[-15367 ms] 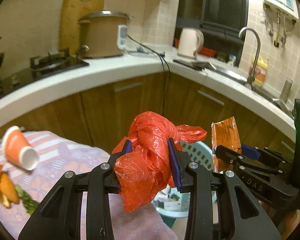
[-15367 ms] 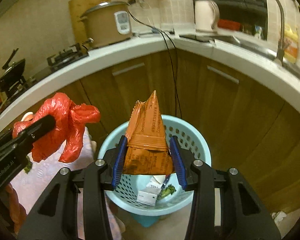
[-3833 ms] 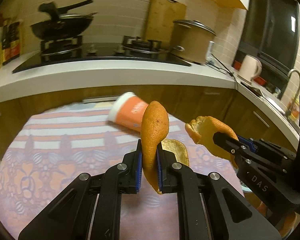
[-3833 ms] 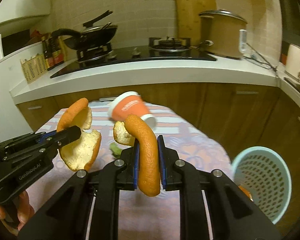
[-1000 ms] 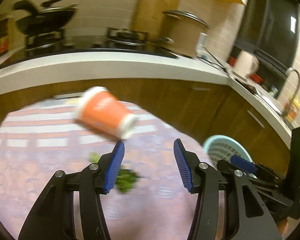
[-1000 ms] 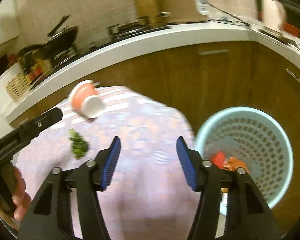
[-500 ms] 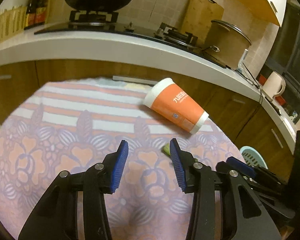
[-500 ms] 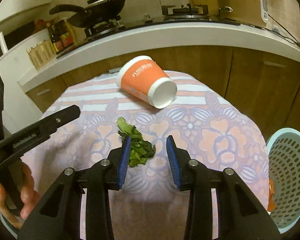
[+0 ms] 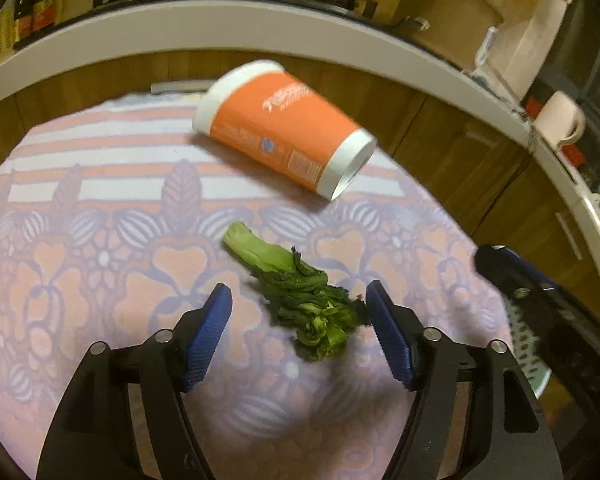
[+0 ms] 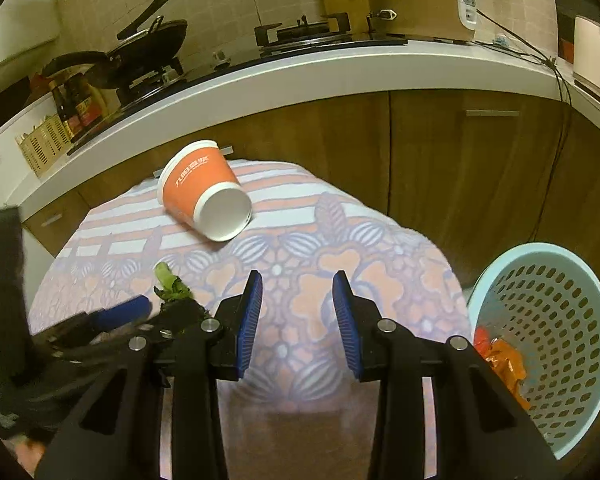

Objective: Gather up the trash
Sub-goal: 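Grasp the bok choy stalk with the left gripper, then grasp the orange paper cup with the right gripper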

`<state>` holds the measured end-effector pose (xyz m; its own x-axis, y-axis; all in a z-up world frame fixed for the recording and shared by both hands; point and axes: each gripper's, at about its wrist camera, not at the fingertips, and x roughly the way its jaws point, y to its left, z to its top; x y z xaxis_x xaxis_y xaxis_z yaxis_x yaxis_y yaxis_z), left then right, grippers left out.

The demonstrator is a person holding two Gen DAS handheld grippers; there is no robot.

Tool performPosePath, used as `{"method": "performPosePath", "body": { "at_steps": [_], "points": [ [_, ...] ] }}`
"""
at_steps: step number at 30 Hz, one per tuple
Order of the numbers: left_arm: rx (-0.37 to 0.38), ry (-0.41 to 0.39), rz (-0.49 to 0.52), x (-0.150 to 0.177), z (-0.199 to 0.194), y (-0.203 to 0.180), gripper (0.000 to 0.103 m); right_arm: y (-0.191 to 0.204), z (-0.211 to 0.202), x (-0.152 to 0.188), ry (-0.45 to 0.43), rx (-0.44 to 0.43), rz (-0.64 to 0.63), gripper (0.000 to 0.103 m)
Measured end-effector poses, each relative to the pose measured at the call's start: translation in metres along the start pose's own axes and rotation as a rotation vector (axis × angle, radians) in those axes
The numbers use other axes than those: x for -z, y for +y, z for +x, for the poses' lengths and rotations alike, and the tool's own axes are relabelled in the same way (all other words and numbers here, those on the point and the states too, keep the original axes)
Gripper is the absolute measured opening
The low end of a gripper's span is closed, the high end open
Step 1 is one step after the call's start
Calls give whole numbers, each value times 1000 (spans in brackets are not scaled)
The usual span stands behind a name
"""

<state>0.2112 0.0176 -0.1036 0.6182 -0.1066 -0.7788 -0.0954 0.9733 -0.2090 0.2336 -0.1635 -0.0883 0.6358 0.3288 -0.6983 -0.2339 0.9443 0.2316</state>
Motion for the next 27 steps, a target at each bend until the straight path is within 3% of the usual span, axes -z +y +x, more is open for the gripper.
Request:
{"method": "performPosePath", "body": {
  "at_steps": [2,3,7,12,15,21,24,27],
  "points": [
    [-38,-7,28,1,3,-7,51,2,0,-4,-3,-1,-15,33],
    [-47,-9,38,1,4,-8,39,4,0,-7,-3,-6,-24,33],
    [-20,-7,39,2,4,-5,24,16,6,-19,0,-42,-55,33],
    [17,-19,44,0,-10,13,20,36,27,-34,24,-84,-106,34],
    [20,-47,25,-3,-22,34,16,43,40,-44,23,-104,-113,59],
    [-2,-98,-36,-9,-20,71,16,54,71,-62,19,-140,-123,68],
    [-2,-109,-48,-8,-17,76,16,60,86,-67,28,-153,-143,75],
    [-20,-143,-27,-7,-22,76,16,65,101,-69,45,-178,-154,76]
  ]
}}
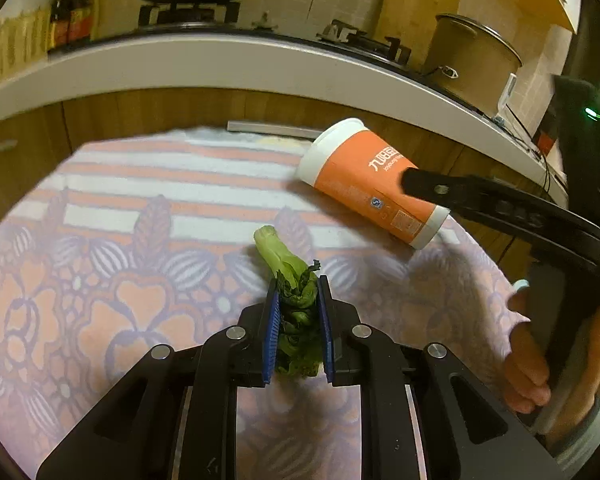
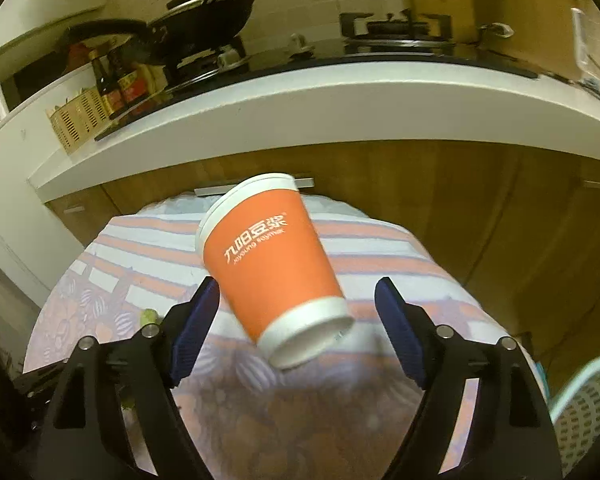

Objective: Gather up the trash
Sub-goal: 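Grasp the orange paper cup with the right gripper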

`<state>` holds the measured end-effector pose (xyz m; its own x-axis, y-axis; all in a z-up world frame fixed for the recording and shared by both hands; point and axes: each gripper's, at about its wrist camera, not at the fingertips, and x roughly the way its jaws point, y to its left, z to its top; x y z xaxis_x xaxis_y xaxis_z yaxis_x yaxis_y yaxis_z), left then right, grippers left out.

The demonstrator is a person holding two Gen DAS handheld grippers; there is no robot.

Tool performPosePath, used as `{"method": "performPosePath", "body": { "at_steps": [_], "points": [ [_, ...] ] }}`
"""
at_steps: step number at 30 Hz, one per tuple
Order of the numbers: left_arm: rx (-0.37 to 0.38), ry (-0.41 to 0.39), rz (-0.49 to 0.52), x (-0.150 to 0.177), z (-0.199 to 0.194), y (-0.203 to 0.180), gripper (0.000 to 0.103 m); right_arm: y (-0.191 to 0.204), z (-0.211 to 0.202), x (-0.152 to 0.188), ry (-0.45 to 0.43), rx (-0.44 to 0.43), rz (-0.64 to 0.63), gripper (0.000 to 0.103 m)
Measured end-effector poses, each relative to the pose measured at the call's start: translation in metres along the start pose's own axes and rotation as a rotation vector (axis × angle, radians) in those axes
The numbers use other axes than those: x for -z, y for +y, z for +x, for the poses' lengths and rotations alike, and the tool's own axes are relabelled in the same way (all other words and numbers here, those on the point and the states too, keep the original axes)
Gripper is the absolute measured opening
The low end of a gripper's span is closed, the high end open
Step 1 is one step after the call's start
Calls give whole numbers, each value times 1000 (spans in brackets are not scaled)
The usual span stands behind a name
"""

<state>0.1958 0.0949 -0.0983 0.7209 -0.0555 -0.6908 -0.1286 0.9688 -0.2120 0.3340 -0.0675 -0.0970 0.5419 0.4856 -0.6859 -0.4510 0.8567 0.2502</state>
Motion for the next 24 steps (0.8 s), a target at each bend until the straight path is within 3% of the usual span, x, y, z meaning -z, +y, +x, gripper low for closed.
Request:
{"method": "performPosePath", "body": {
  "at_steps": [8,10,16,24],
  "points": [
    [14,26,-38,-1,3,3,16,11,22,2,51,-3,-35,76],
    [16,29,-43,0,2,5,16,16,23,4,54,1,-56,72],
    [3,20,-22,-1,2,3,16,27,12,9,-1,16,-125,60],
    [14,-20,-2,1,-9,-4,16,21,-10,16,-48,13,-98,57]
  ]
}}
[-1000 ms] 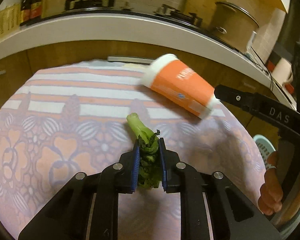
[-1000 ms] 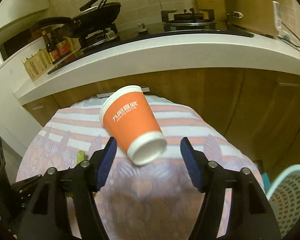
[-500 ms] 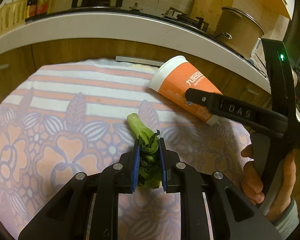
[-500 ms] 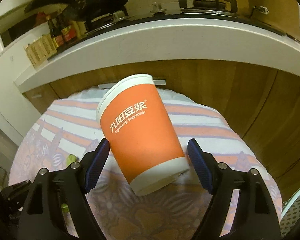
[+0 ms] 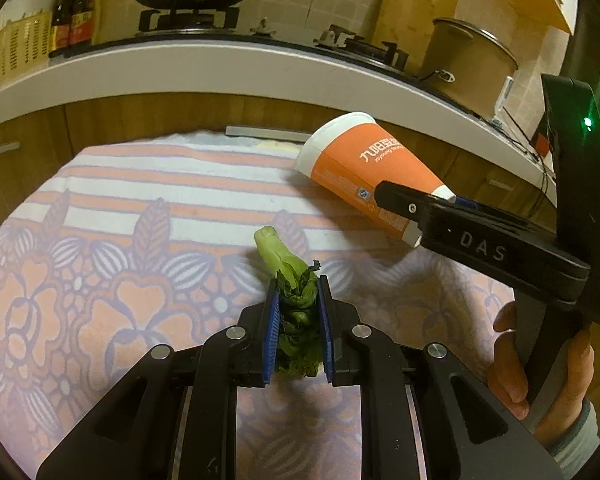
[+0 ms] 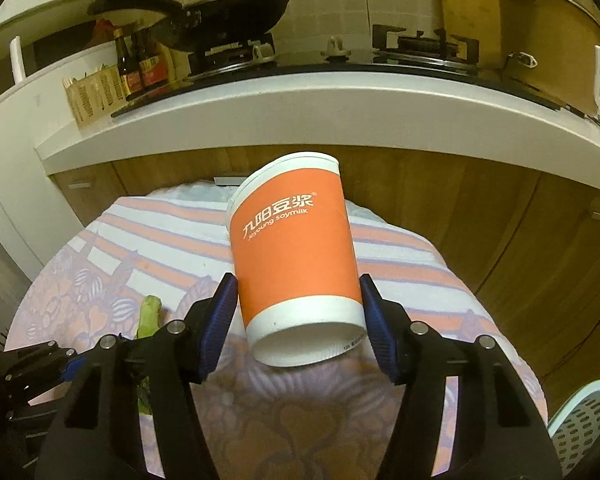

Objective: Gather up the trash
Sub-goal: 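Grasp the orange paper cup with the right gripper, then carry the bok choy and orange cup to the blue basket and release both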

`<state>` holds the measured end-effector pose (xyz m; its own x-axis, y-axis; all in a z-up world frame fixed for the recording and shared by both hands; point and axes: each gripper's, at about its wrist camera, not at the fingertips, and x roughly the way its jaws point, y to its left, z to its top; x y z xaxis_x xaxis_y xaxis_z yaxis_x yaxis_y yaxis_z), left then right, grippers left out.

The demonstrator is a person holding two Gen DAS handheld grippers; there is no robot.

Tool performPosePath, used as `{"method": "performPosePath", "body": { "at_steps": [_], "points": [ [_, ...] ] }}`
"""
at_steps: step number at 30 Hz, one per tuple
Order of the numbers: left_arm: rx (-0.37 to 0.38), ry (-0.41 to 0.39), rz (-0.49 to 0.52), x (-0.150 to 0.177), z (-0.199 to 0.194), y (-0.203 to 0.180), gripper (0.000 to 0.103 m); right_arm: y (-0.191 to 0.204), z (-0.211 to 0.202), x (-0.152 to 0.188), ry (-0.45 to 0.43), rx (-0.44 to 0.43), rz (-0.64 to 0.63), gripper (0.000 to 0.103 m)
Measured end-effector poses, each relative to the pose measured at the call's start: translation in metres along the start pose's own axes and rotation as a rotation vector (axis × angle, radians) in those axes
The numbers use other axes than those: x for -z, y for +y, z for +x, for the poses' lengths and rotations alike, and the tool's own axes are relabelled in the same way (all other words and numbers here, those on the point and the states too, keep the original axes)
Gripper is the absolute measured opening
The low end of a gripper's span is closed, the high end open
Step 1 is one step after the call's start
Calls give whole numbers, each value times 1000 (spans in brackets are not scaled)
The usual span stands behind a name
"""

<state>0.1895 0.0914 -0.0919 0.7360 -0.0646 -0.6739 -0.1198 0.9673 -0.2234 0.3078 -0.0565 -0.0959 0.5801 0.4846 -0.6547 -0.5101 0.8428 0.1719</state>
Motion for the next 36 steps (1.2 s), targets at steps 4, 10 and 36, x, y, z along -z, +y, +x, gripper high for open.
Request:
{"method": "performPosePath", "body": {
  "at_steps": [4,10,36],
  "points": [
    [33,-14,5,1,-8,-6,16,-4,-21,8,-17,2,14,57],
    [110,-32,37,1,-24,-30,16,-15,-74,16,-89,17,36,57],
    [418,-42,281,21,-74,-208,16,-120,-277,111,-292,310,211,57]
  ]
}}
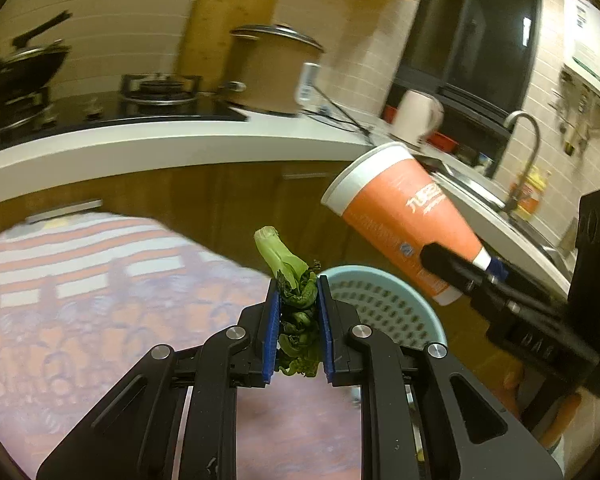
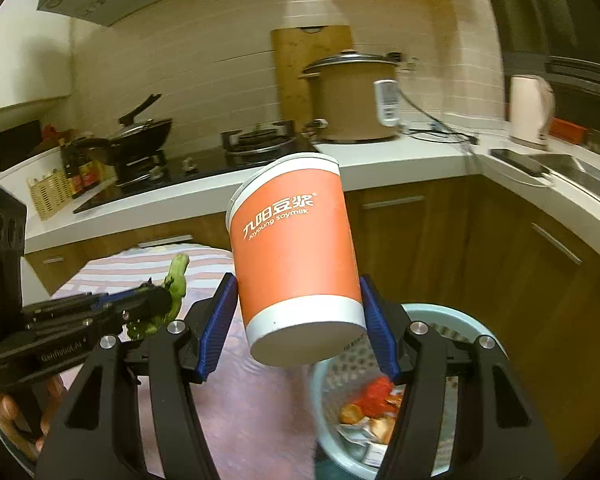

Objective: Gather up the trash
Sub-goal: 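Carry the bok choy and orange cup to the blue basket and release both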

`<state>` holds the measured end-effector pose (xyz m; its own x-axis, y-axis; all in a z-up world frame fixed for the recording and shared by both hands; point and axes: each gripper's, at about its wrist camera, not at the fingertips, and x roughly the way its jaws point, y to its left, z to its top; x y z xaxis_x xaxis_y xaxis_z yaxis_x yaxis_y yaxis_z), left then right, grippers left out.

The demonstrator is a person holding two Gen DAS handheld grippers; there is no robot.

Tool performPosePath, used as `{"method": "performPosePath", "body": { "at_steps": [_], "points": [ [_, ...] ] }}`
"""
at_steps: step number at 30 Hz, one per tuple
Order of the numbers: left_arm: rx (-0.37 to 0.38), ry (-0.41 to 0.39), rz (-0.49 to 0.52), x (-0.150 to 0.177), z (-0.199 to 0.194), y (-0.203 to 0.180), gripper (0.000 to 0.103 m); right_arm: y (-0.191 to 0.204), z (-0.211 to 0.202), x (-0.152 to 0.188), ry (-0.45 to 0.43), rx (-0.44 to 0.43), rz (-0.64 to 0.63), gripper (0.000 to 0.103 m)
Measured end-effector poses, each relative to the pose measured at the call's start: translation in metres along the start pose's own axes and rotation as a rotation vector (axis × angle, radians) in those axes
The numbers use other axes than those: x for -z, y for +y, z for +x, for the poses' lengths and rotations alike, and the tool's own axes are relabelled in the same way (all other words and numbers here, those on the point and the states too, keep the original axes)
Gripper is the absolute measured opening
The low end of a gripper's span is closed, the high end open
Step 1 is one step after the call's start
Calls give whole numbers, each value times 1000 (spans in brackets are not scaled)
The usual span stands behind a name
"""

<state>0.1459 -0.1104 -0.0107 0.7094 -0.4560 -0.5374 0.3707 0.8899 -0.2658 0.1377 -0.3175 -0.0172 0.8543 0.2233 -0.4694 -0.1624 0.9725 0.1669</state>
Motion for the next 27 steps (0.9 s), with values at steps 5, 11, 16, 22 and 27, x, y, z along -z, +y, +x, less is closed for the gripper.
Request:
{"method": "performPosePath", "body": {
  "at_steps": [5,11,16,22,27],
  "points": [
    [48,21,43,-1,20,-30,16,-26,-6,12,11,51,28,57],
    [115,96,74,4,59,-55,16,-62,2,36,75,121,113,57],
    [149,175,75,14,96,-63,16,-93,16,61,144,170,204,57],
    [157,236,79,22,130,-66,30,-112,34,77,220,208,249,60],
    [138,251,89,30,140,-63,51,-123,43,90,265,227,279,64]
  ]
}}
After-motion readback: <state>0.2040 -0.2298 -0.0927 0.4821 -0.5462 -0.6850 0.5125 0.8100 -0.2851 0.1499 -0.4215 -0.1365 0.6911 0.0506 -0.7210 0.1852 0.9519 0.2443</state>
